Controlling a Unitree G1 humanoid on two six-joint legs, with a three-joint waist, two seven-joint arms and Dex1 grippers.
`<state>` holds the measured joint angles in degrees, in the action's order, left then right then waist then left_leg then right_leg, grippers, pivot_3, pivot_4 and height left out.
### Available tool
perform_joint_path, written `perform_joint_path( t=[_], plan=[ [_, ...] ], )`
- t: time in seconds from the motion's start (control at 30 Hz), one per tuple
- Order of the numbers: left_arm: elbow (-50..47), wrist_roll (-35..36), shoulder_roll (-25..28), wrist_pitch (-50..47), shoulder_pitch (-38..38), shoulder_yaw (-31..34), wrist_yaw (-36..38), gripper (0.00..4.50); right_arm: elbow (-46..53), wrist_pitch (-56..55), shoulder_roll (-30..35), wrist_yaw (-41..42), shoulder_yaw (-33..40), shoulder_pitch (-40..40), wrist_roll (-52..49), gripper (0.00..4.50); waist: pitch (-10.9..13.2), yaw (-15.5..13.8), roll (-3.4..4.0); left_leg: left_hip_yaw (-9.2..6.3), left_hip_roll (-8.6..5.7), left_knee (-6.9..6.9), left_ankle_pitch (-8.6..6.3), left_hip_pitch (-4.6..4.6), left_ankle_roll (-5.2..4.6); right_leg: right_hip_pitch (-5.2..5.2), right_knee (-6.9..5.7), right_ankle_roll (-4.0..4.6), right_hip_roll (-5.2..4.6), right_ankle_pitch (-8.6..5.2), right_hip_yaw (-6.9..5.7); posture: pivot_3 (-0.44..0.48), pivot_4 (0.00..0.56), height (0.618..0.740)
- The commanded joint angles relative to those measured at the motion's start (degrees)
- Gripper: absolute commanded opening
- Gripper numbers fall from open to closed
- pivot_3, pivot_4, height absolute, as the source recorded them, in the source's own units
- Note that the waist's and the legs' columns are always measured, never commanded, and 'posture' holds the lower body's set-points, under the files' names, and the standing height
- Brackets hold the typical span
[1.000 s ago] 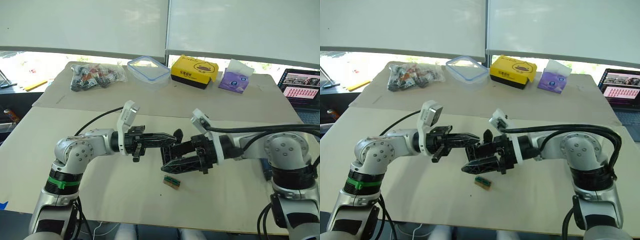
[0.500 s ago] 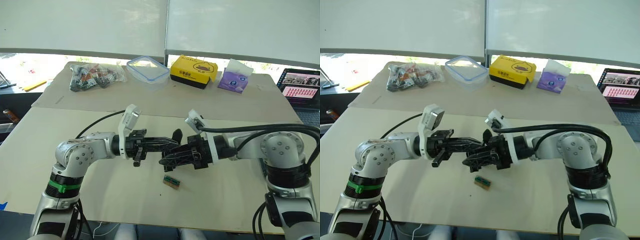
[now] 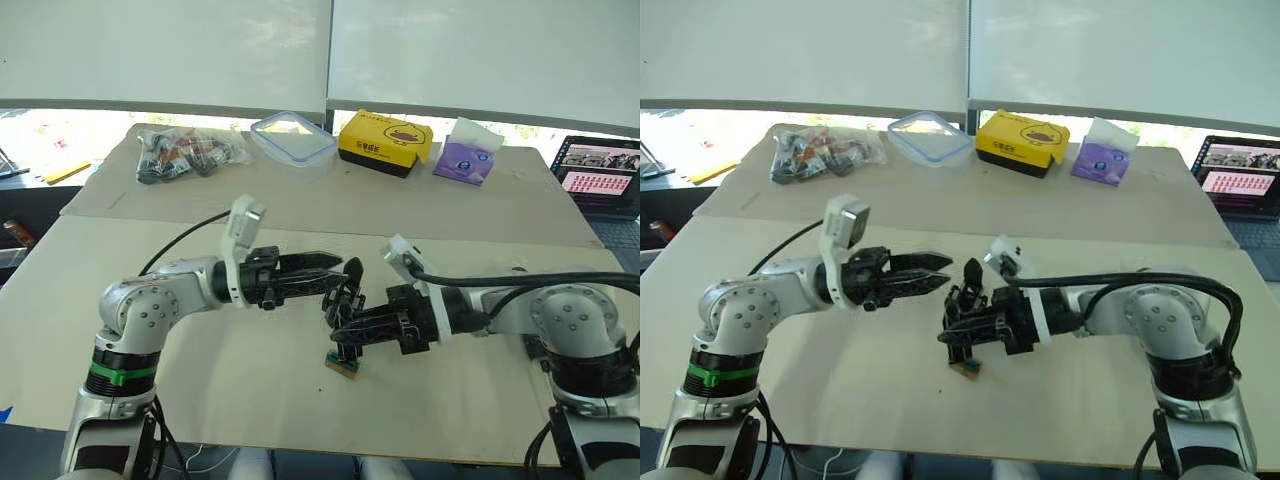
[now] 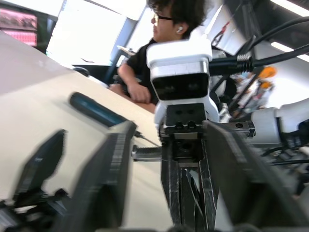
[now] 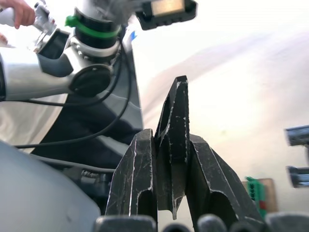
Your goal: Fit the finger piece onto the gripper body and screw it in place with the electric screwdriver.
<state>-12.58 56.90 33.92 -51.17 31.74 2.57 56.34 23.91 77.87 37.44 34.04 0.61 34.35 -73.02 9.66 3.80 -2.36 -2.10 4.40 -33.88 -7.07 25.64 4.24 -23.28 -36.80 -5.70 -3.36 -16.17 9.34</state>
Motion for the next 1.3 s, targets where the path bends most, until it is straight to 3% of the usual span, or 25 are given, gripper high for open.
perform_joint_path(
  t=[0.03, 0.17, 0.23, 0.33, 0.5, 0.77, 1.3],
  plan=[
    [4.9, -12.9, 4.9, 14.5, -2.2, 0.0, 6.0, 4.5, 3.3, -6.4, 2.8, 4.9, 6.9, -4.7, 0.1, 0.4, 0.0, -0.1, 0.0, 0.0, 0.0, 0.01, 0.0, 0.0, 0.0, 0.0, 0.02, 0.02, 0.0, 0.0, 0.0, 0.0, 0.15, 0.74],
    [17.2, -27.9, 8.0, 37.0, -5.6, -4.0, 14.5, 4.5, 4.9, -11.7, 4.8, 7.7, 10.8, -12.0, 2.1, 0.4, 0.0, -0.5, 0.0, 0.01, 0.0, 0.01, 0.0, 0.01, 0.0, 0.01, 0.09, 0.36, -0.02, -0.17, 0.0, 0.0, 0.15, 0.74],
    [24.0, -33.3, 6.8, 47.0, -6.5, -5.5, 16.2, 4.5, 6.3, -19.8, 5.1, 11.2, 10.9, -16.4, 9.2, 0.4, 0.0, -0.9, 0.0, 0.02, 0.0, 0.02, -0.01, 0.01, 0.01, 0.02, 0.11, 0.48, -0.03, -0.21, 0.0, 0.0, 0.15, 0.74],
    [29.9, -37.7, 4.2, 55.4, -6.1, -7.7, 18.1, 4.5, 6.3, -31.3, 4.2, 15.5, 9.5, -20.3, 18.8, 0.4, 0.0, -1.3, 0.0, 0.03, 0.0, -0.01, 0.0, 0.1, 0.01, -0.03, 0.12, 0.42, -0.03, -0.25, -0.01, 0.0, 0.15, 0.74],
    [38.4, -43.4, -4.8, 62.5, -1.8, -12.5, 16.9, 4.5, 4.4, -44.8, 1.9, 20.6, 7.0, -24.8, 28.9, 0.4, 0.0, -2.3, 0.0, 0.02, 0.0, -0.12, 0.0, 0.23, 0.01, -0.04, 0.1, 0.0, -0.03, -0.02, -0.07, 0.0, 0.15, 0.74],
    [49.8, -46.7, -15.4, 64.4, 6.1, -15.2, 17.5, 4.5, 4.1, -49.9, 0.5, 22.4, 5.1, -27.6, 31.7, 0.4, 0.0, -2.2, 0.0, -0.03, -0.01, -0.15, 0.01, 0.23, 0.0, -0.04, -0.02, -0.08, 0.0, 0.02, -0.09, 0.0, 0.15, 0.74],
    [58.1, -49.8, -20.6, 63.7, 10.8, -16.3, 20.8, 4.5, 5.3, -51.1, -0.4, 21.3, 5.3, -29.9, 32.9, 0.4, 0.0, -1.5, 0.0, -0.38, -0.03, -0.3, 0.01, 0.21, 0.0, 0.19, -0.08, -0.09, 0.0, 0.03, -0.4, 0.0, 0.15, 0.74]
  ],
)
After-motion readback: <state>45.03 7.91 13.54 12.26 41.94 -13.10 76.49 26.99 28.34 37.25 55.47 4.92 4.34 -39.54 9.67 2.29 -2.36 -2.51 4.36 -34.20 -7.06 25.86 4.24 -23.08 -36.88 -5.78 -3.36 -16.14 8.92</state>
